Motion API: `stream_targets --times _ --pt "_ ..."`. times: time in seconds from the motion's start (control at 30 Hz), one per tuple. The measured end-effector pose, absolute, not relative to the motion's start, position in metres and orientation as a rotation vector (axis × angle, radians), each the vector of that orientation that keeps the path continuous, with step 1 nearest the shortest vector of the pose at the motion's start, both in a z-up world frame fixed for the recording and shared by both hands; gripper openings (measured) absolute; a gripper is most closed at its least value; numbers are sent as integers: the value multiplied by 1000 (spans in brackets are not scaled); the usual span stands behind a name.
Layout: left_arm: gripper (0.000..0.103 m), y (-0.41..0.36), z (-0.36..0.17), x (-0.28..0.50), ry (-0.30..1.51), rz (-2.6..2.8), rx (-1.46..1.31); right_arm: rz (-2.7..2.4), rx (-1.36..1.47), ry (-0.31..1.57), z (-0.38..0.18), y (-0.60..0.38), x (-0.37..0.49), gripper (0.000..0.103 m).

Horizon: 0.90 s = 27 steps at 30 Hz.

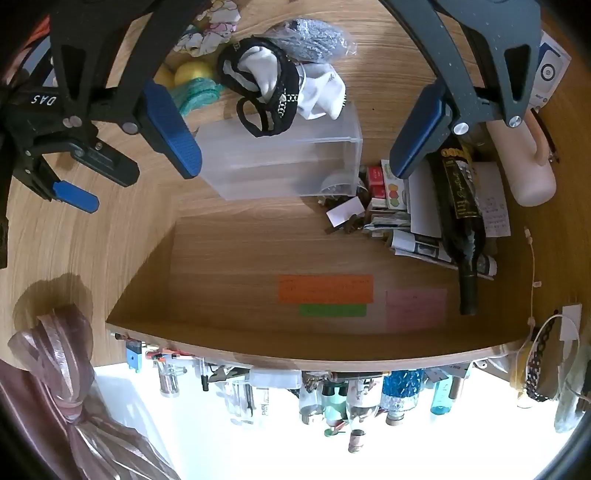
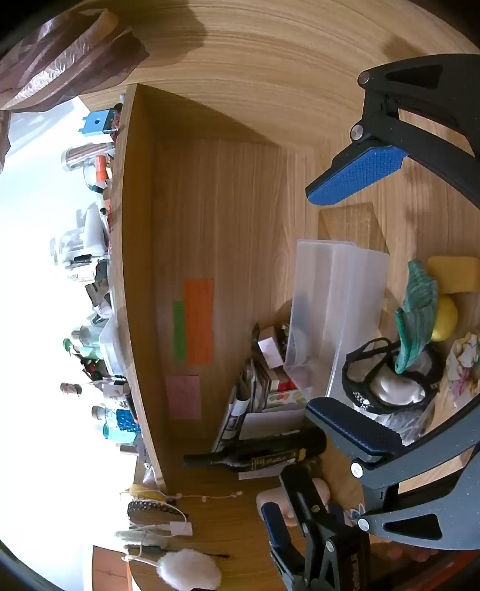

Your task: Organize soft objects

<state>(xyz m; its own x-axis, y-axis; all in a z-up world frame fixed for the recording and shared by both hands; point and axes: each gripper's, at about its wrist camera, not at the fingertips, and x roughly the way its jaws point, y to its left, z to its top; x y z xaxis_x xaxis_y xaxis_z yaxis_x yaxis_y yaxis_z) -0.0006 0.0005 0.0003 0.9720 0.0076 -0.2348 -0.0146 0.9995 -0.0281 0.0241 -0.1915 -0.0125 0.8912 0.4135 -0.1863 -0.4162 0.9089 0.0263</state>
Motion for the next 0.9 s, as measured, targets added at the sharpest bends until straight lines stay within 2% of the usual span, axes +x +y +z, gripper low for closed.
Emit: stream_targets --times 0.9 --pt "103 3 -4 6 246 -26 -43 437 7 177 -12 -191 21 103"
